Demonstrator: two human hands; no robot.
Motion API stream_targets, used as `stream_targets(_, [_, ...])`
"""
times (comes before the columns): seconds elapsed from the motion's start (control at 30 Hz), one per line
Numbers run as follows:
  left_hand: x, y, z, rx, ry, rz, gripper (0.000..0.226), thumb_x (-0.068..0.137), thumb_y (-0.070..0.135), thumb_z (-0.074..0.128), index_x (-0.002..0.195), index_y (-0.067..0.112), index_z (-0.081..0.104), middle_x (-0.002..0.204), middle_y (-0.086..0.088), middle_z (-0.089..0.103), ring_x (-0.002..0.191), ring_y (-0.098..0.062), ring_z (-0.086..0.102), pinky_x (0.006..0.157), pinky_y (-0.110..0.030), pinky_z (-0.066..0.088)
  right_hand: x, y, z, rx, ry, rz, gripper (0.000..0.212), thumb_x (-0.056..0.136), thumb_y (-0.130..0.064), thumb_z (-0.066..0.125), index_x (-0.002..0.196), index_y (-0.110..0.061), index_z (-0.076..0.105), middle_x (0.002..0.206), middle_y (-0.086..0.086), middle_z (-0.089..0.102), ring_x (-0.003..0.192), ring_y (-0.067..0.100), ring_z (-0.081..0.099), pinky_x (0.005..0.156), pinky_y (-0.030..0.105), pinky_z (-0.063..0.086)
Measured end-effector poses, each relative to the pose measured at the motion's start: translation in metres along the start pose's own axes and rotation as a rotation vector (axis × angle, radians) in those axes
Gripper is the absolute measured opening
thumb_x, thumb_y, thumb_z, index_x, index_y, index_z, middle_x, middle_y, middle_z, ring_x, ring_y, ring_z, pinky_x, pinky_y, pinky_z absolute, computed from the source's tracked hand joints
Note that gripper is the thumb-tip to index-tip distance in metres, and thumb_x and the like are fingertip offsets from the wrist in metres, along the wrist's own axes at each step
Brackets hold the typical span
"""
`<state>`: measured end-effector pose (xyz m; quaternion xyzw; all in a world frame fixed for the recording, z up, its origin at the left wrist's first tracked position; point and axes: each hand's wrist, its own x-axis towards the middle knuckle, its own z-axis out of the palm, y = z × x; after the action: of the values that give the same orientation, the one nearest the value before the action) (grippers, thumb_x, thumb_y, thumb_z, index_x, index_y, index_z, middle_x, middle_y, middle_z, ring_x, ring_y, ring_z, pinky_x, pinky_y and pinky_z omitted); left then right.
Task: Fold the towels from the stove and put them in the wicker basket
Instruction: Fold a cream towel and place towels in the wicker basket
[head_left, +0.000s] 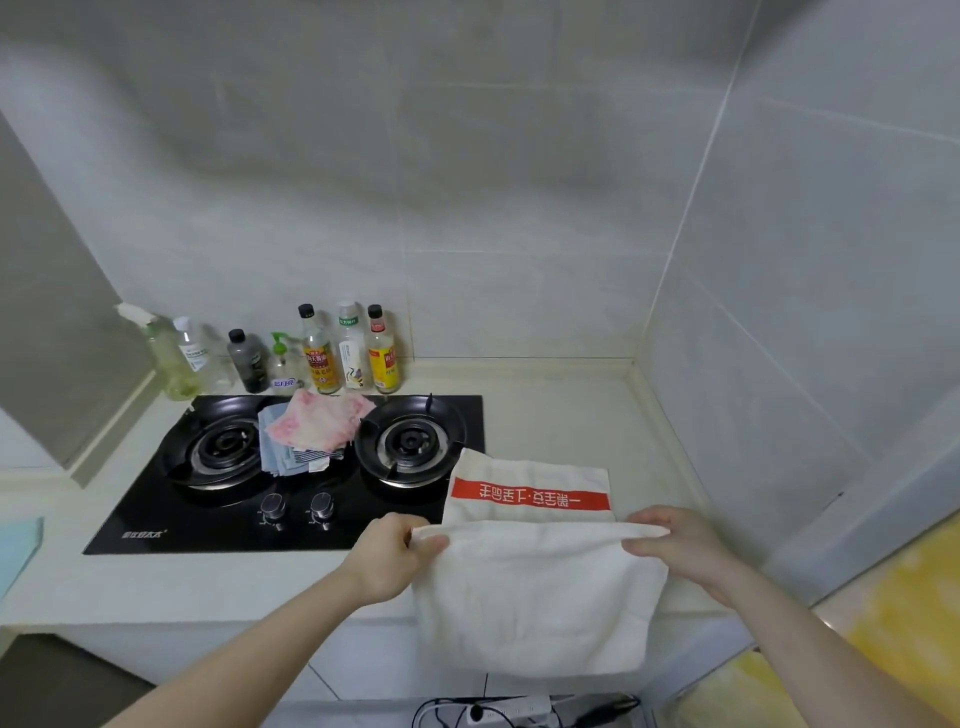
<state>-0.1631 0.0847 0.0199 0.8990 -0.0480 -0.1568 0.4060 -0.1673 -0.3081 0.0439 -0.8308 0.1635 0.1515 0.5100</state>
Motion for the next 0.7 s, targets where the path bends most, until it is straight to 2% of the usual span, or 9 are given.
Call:
stream_targets(0.13, [0.046,0.006,0.001,0.073,0.075,-0.065,0.037,0.094,0.042,0.065,0.067,0.018,0.058,0.058,0.011,0.055,0.055,-0.007,0.047,0.055,-0.025,0.037,0.044,-0.004,-0.001,-0.061,0.070,-0.036,0.021,0.077,-0.015,0.085,0.095,-0.024,0.076,0.094,-0.008,0.075,0.087,0.009,0.070,0.059,0.018,0.046])
stream_targets(0.23, [0.081,0.011,0.001,0.113,0.109,-0.113,0.035,0.093,0.041,0.064,0.065,0.023,0.056,0.059,0.010,0.059,0.058,-0.010,0.053,0.053,-0.027,0.040,0.083,-0.004,-0.001,-0.072,0.084,-0.071,0.018,0.079,-0.009,0.083,0.094,-0.015,0.075,0.092,0.000,0.076,0.076,0.012,0.067,0.055,0.015,0.046])
stream_targets(0.3, [0.103,0.014,0.003,0.166,0.114,-0.118,0.034,0.096,0.042,0.061,0.067,0.024,0.053,0.062,0.008,0.060,0.061,-0.011,0.054,0.054,-0.030,0.038,0.109,-0.001,-0.001,-0.063,0.093,-0.089,0.014,0.081,-0.005,0.081,0.090,-0.011,0.074,0.091,0.006,0.077,0.071,0.015,0.066,0.056,0.018,0.047])
stream_targets(0.47, [0.152,0.012,0.011,0.284,0.122,-0.138,0.036,0.102,0.041,0.052,0.071,0.024,0.048,0.070,0.005,0.059,0.069,-0.015,0.056,0.054,-0.033,0.034,0.169,0.009,-0.002,-0.093,0.106,-0.106,0.013,0.081,-0.011,0.081,0.081,-0.019,0.072,0.086,-0.001,0.076,0.080,0.020,0.070,0.067,0.026,0.049])
stream_targets(0.57, [0.173,0.010,0.015,0.332,0.129,-0.174,0.035,0.104,0.040,0.047,0.074,0.021,0.048,0.072,0.003,0.058,0.071,-0.017,0.057,0.060,-0.036,0.041,0.199,0.017,0.000,-0.137,0.105,-0.114,0.018,0.081,-0.011,0.081,0.076,-0.025,0.070,0.082,-0.002,0.076,0.082,0.021,0.072,0.071,0.028,0.050])
stream_targets(0.63, [0.182,0.008,0.016,0.349,0.135,-0.197,0.032,0.104,0.039,0.045,0.078,0.020,0.052,0.074,0.003,0.060,0.071,-0.017,0.057,0.063,-0.038,0.047,0.212,0.021,0.003,-0.155,0.097,-0.108,0.016,0.082,-0.011,0.080,0.077,-0.023,0.070,0.082,0.001,0.075,0.080,0.023,0.070,0.069,0.029,0.050])
stream_targets(0.7, [0.198,0.007,0.019,0.359,0.134,-0.211,0.032,0.105,0.040,0.043,0.082,0.020,0.053,0.077,0.004,0.060,0.074,-0.019,0.058,0.063,-0.037,0.045,0.229,0.027,0.004,-0.165,0.086,-0.094,0.010,0.083,-0.012,0.078,0.081,-0.020,0.071,0.083,0.002,0.074,0.080,0.024,0.069,0.069,0.029,0.048])
